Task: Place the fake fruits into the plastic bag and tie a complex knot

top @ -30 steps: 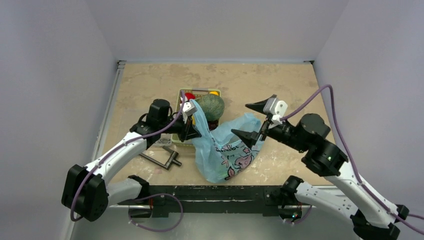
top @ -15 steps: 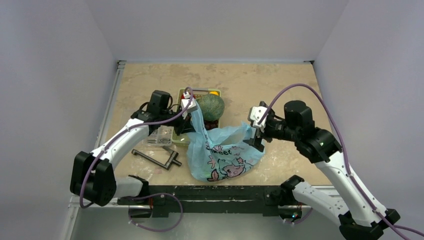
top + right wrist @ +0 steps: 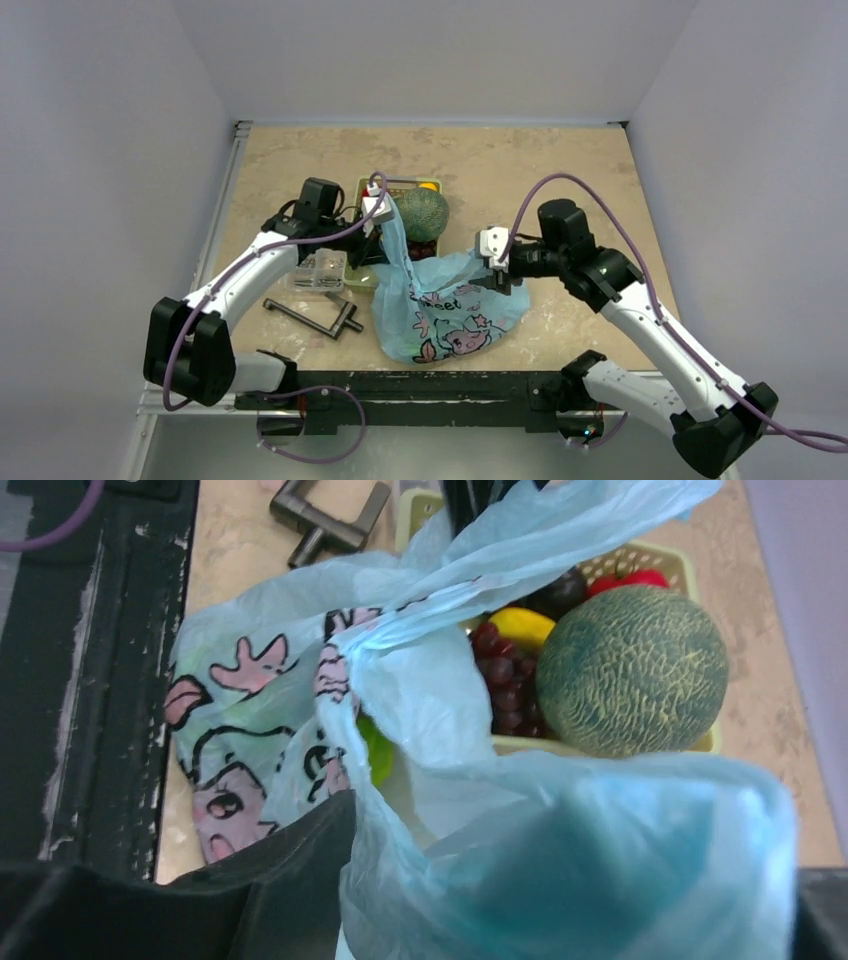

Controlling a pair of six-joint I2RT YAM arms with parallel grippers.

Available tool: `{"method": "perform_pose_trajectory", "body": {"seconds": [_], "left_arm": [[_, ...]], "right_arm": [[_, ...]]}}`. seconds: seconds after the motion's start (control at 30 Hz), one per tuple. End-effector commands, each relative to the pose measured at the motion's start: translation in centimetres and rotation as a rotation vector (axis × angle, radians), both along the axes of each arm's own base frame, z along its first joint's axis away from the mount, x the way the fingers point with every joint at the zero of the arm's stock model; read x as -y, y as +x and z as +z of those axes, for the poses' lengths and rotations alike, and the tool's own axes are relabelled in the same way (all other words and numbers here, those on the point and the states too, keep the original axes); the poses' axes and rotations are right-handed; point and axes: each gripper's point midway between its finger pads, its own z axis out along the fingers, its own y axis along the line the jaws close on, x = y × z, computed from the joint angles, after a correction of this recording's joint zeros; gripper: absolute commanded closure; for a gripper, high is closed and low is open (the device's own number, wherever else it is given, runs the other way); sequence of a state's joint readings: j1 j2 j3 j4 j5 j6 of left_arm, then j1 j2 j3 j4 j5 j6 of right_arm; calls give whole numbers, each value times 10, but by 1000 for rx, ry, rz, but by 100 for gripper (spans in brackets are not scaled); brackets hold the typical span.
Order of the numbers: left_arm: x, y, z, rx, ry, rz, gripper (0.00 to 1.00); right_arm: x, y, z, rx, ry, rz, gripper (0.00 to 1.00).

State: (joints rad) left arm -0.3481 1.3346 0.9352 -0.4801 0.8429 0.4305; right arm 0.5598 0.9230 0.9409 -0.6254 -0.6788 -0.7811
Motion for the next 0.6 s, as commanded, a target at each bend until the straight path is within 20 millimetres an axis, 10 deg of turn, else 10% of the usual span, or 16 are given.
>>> {"method": "perform_pose_trajectory", "body": {"seconds": [0.0,0.1,0.37,0.57], "left_arm": [[2,4,29,117,-60,-10,100],[-3,6,35,173,-64,44,100],[-19,-7,18,230,18,183,100],[-40,-31,50,236,-74,208,35]], "right_arm": [[-28,18,42,44,167,21,68],[-30,24,42,-12,191,-30,100],[-27,61,24,-275,276,-400,100],[-30,59,12,-335,257,-403,100]]}}
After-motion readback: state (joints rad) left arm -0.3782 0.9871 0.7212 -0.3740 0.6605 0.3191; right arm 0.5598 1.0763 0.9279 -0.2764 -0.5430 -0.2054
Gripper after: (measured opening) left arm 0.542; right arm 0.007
